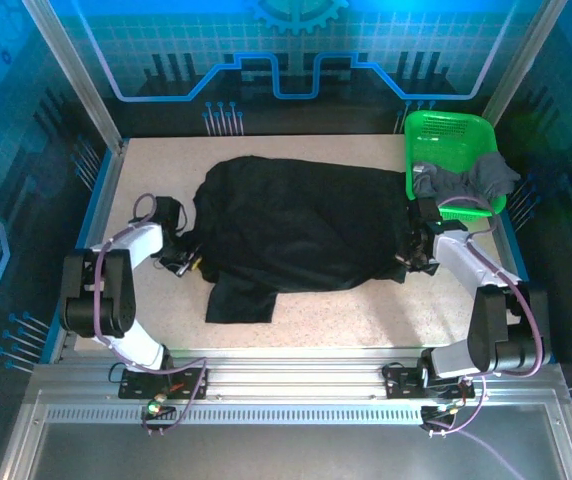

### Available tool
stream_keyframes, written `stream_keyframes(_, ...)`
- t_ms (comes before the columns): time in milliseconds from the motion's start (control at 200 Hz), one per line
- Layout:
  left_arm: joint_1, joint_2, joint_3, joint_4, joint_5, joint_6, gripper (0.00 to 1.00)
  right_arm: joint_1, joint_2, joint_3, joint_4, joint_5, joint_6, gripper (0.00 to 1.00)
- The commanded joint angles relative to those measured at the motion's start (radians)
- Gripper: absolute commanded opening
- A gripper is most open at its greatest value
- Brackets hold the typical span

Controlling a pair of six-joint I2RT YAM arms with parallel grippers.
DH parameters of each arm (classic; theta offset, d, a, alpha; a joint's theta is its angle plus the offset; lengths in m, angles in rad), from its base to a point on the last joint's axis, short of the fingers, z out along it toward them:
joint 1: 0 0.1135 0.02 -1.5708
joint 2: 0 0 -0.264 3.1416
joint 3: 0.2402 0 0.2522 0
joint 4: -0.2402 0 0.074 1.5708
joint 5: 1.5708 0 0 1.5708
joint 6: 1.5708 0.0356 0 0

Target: Fold and stack the t-shirts

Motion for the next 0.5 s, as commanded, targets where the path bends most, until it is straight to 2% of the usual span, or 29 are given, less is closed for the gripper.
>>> stream_keyframes(0,0.022,0.011,0.135,0.042,-0.067,0.088,0.0,-0.019,0.026,0.04,0.022,-0.026,-0.032,0.0)
stream_keyframes(160,0.025,0.104,0.263,0.101,-0.081,0.172,0.0,-0.02,0.037,0.049,0.056,-0.065,-0.044,0.0)
stream_keyframes(245,0.025,0.182,0.325,0.077,-0.077,0.209,0.01,-0.018,0.046,0.052,0.074,-0.102,-0.052,0.0)
stream_keyframes(275,0.025,0.2,0.342,0.057,-0.083,0.215,0.17,-0.019,0.051,0.054,0.074,-0.112,-0.055,0.0)
stream_keyframes(320,0.026,0.208,0.349,0.032,-0.103,0.213,0.49,-0.019,0.058,0.06,0.072,-0.12,-0.059,0.0)
stream_keyframes(345,0.025,0.199,0.344,0.022,-0.124,0.207,0.58,-0.018,0.061,0.063,0.065,-0.122,-0.059,0.0)
stream_keyframes(395,0.023,0.16,0.313,0.013,-0.159,0.198,0.62,-0.019,0.063,0.065,0.059,-0.116,-0.06,0.0)
stream_keyframes(495,0.004,0.038,0.212,0.008,-0.164,0.207,0.61,-0.019,0.066,0.064,0.056,-0.116,-0.064,0.0)
